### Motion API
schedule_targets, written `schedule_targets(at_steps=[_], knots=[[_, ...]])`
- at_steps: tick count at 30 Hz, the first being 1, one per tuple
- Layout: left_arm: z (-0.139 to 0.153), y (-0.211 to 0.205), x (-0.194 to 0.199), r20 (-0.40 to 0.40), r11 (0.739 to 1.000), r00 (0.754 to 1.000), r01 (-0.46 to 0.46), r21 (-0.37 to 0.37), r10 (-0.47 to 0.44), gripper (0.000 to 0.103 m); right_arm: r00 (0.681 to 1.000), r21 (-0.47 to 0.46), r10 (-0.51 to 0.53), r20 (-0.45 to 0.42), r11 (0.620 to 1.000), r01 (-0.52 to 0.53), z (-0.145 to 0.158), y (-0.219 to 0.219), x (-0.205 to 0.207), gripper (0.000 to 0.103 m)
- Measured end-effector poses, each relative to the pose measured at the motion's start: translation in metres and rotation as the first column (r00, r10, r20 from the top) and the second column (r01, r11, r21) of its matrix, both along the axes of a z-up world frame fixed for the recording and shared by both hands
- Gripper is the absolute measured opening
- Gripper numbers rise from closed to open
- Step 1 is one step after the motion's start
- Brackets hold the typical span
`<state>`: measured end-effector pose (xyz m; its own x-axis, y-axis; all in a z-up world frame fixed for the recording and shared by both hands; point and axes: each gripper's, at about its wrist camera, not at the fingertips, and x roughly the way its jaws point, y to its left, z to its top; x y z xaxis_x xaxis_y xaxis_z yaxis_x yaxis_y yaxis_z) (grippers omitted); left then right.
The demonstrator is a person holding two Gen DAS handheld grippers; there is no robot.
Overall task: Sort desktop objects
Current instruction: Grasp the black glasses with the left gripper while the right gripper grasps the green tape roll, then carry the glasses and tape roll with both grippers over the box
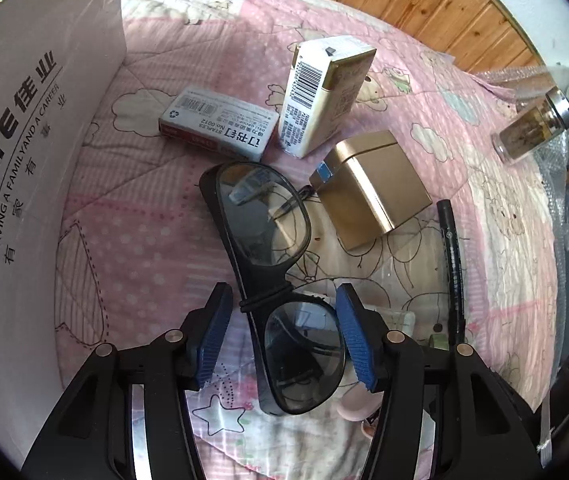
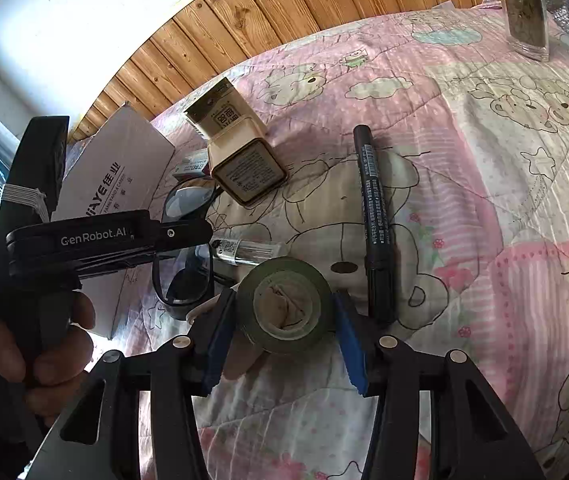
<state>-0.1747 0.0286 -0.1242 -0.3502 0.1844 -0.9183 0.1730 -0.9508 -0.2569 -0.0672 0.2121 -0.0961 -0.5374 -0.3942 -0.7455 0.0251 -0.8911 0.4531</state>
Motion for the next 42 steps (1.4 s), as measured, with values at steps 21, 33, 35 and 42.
schedule_targets(at_steps=[21,33,35,42], knots=[[0.043,-0.018,0.033,-0.108,0.999,0.994,-0.021,0.045,0.026,0.027,0.996,0.002,0.0,-0.086,1.0,0.0,0.036,-0.007,0.026,0.049],[0.088,-0.024,0.102,-0.222,0.999,0.975,-0.015,0.044,0.025,0.027,0.987,0.061,0.027,-0.156,0.998,-0.018,0.07,-0.036,0.069,0.049],[0.094,-0.027,0.117,-0.241,0.999,0.97,-0.02,0.041,0.029,0.027,0.984,0.075,0.038,-0.173,0.997,-0.025,0.078,-0.045,0.076,0.049],[0.115,-0.043,0.162,-0.305,0.998,0.951,-0.029,0.049,0.043,0.027,0.971,0.118,0.089,-0.223,0.991,-0.063,0.101,-0.076,0.101,0.049]])
